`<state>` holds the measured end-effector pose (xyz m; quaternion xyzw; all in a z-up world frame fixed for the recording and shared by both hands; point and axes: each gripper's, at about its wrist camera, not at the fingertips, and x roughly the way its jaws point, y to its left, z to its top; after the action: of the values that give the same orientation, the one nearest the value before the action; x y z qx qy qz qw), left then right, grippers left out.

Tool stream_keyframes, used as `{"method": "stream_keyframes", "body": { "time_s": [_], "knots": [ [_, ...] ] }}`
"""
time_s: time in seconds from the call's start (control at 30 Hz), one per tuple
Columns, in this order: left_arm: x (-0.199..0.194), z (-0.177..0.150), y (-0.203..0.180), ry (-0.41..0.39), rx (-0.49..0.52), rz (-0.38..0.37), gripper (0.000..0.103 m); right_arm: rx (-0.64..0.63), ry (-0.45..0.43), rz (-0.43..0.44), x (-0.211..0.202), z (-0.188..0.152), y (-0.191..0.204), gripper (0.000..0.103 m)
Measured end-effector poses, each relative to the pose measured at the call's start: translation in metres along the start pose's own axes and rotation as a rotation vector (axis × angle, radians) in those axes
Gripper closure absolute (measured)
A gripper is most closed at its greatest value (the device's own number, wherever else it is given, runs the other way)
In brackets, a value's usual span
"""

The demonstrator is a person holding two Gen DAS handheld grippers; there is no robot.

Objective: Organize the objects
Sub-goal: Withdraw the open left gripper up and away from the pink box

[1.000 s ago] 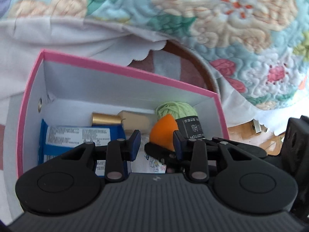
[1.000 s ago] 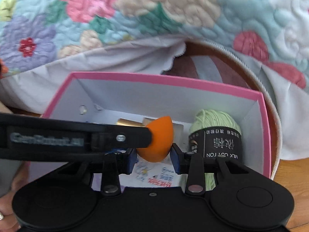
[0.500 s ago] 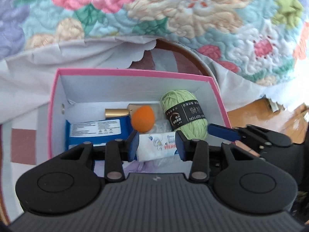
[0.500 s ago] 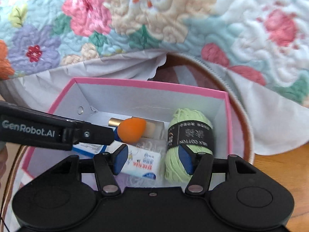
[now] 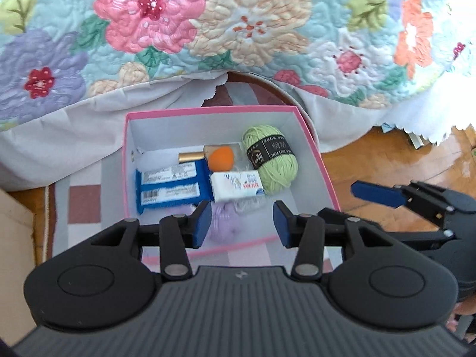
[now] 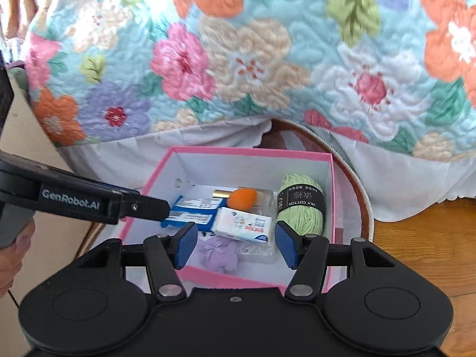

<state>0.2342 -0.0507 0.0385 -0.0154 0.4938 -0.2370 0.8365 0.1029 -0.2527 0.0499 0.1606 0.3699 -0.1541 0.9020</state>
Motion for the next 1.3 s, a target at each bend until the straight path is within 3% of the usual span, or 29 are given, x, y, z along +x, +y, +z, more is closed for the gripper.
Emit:
{"method": "stream_keyframes", "body": {
  "time_s": [0.17, 0.33, 0.43, 0.77, 1.3],
  "knots": [
    [-0.04, -0.016, -0.001, -0.005, -0.038, 0.045, 0.047, -0.046, -0.01, -0.043, -0.038, -0.006, 0.015, 0.034],
    [-0.066, -0.036, 0.007, -0.02, -0.101, 0.084, 0.044, -0.054, -0.014, -0.038, -0.066, -0.021, 0.025, 0.03],
    [-0.08, -0.051, 0.005, -0.058, -0.085, 0.124, 0.041, -0.064, -0.014, -0.042, -0.08, -0.03, 0.03, 0.03],
    [-0.123, -0.08, 0.007, -0.091, -0.087, 0.125, 0.037, -0.091, -0.019, -0.029, -0.108, -0.048, 0.046, 0.028],
    [-0.108, -0.11, 0.016, -0.018, -0.068, 0.202, 0.035, -0.083, 0.039, -0.082, -0.105, -0.077, 0.047, 0.024]
  ]
}}
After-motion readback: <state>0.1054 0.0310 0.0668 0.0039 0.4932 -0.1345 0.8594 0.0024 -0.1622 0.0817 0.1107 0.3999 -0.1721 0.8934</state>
